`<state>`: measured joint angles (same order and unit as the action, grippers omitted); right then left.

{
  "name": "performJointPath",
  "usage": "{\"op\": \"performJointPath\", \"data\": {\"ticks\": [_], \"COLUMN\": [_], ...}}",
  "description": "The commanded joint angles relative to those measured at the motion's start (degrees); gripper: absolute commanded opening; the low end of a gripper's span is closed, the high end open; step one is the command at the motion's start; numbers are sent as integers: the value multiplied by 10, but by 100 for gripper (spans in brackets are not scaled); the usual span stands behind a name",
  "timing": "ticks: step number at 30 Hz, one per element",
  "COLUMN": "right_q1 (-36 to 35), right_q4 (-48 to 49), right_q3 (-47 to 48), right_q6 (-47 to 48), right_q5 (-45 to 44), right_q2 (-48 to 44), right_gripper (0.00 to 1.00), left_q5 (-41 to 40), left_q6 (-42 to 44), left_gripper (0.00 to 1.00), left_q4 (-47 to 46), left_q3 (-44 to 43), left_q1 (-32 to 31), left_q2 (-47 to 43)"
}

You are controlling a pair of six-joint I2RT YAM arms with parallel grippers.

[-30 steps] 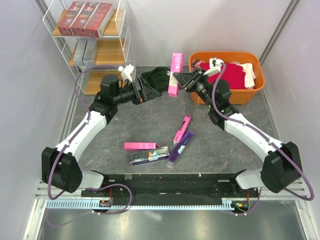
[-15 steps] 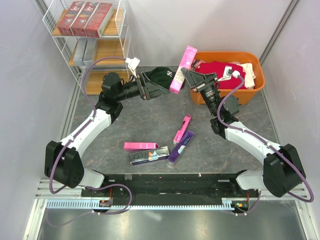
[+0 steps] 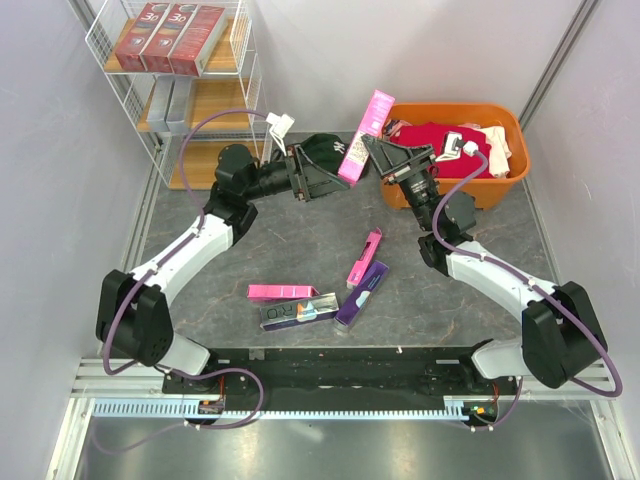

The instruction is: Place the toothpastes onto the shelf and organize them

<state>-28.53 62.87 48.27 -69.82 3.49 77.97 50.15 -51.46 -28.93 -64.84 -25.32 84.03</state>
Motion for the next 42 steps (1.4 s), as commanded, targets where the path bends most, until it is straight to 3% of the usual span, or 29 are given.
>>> {"op": "performJointPath", "data": {"ticks": [1,9,10,13,18,23,26,30,31,36,42], "right_q1": [3,4,4,7,11,16,18,20,21,24,28], "right_q4": [43,42,42,42,43,43,42,38,38,36,34], "right_q3": [20,21,21,21,19,14,9,9,9,14,16], "right_q6": [-15,-30,-31,-37,-48,-47,-47,-46,-45,-46,-54], "right_q5": [13,16,16,21,25,27,28,33,38,56,71], "right_q2": [-1,2,4,5,6,1,-1,3,3,15,31], "right_gripper": [31,32,32,33,34,41,66,88,98,98,98], "left_q5": [5,-15,-22,-21,-34,-87,-102,-84,-78,-47,12], "left_q6": [2,4,3,-11,-6,27,38,48,50,59,59], "left_gripper": [83,73,62,45,30,28,28,28,28,28,28], "left_q4": [-28,-29,-29,-32,-26,17,27,63,69,103,140], "left_q3": [-36,-68,-70,-77,-73,-57,-41,-36,-35,1,73], "left_q1": [-13,-28,-29,-34,-37,-34,-27,-12,-9,29,117], "left_q2": [8,19,21,29,23,-20,-42,-58,-62,-101,-163]}}
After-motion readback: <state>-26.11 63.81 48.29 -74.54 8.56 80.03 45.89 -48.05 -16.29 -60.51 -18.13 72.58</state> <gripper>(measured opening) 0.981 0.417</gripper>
